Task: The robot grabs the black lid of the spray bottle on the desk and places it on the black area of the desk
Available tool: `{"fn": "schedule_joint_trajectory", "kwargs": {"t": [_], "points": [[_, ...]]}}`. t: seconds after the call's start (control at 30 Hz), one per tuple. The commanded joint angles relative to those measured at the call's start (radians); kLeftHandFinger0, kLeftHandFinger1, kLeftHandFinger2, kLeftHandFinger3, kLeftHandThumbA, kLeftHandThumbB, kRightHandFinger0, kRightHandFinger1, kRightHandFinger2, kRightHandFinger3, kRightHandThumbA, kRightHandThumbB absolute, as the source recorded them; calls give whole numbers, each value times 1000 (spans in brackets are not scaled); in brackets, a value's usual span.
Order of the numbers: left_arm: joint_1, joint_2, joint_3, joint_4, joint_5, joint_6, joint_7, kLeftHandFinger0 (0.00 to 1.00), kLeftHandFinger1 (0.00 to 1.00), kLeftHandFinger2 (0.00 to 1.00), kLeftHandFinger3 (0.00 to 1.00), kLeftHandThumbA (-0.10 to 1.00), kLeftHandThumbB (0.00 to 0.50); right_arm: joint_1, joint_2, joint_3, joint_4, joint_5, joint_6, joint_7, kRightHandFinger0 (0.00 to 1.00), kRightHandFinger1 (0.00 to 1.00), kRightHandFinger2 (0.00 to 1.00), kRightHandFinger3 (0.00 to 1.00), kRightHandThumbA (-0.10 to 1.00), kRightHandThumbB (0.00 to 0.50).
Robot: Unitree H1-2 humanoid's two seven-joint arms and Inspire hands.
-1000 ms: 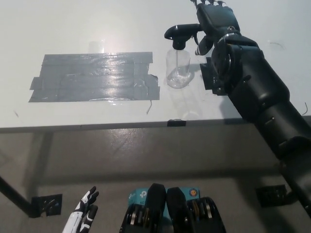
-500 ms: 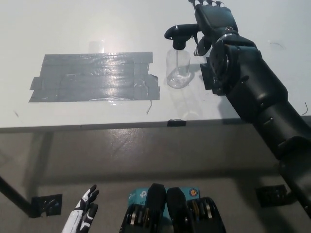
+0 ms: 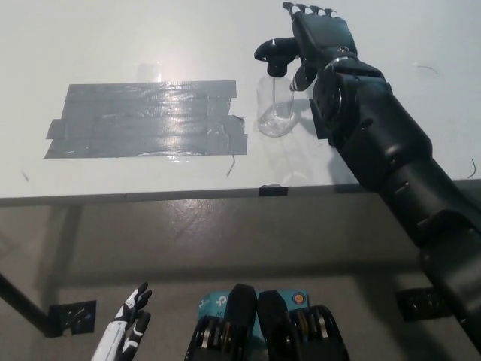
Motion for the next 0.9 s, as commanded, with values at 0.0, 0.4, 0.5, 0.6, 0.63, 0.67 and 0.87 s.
{"fn": "schedule_joint_trajectory", "kwargs": {"t": [0.0, 0.4, 0.5, 0.6, 0.63, 0.67, 0.87], "points": [[-4, 22, -5, -43, 6, 8, -7, 1000, 1000, 1000, 1000, 1000, 216, -87, 5, 2, 16, 16, -4, -62, 1000, 1000, 1000, 1000, 1000, 399], [-9, 24, -5, -60, 7, 30, -13, 1000, 1000, 1000, 1000, 1000, 225, -114, 9, 51, 67, -3, -20, -94, 1000, 1000, 1000, 1000, 958, 364], [-13, 26, -9, -62, 9, 31, -16, 1000, 1000, 1000, 1000, 1000, 217, -114, 8, 56, 70, 1, -29, -113, 1000, 1000, 1000, 1000, 942, 368], [-12, 27, -11, -62, 11, 29, -16, 1000, 1000, 1000, 1000, 1000, 224, -109, 13, 57, 63, 4, -29, -123, 1000, 1000, 1000, 1000, 933, 365], [-15, 27, -11, -61, 13, 28, -14, 1000, 1000, 1000, 1000, 1000, 223, -113, 14, 57, 70, 8, -35, -125, 1000, 1000, 1000, 1000, 931, 364], [-15, 27, -11, -59, 15, 24, -11, 1000, 1000, 1000, 1000, 1000, 227, -113, 16, 60, 71, 6, -33, -127, 1000, 1000, 1000, 1000, 930, 365], [-18, 26, -11, -56, 15, 28, -9, 1000, 1000, 1000, 1000, 1000, 216, -119, 19, 75, 78, -4, -31, -140, 1000, 1000, 1000, 1000, 971, 358]]}}
